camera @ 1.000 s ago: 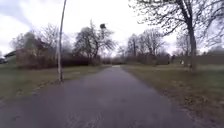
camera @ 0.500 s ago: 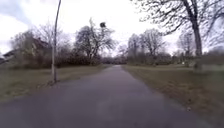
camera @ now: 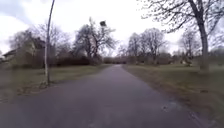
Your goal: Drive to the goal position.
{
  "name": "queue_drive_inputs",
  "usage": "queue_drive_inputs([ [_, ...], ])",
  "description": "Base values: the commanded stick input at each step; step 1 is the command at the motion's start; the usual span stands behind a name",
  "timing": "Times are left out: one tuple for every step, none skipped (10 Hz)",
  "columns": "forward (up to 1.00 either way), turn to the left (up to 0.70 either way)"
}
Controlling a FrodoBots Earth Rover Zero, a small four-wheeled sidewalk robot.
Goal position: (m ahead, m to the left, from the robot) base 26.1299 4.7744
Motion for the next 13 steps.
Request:
queue_drive_inputs([
  [1.0, 0.0],
  [1.0, 0.0],
  [1.0, 0.0],
  [1.0, 0.0],
  [1.0, 0.0],
  [1.0, -0.4],
  [1.0, -0.38],
  [1.0, -0.05],
  [1.0, 0.0],
  [1.0, 0.0],
  [1.0, 0.0],
  [1.0, 0.0],
  [1.0, 0.0],
])
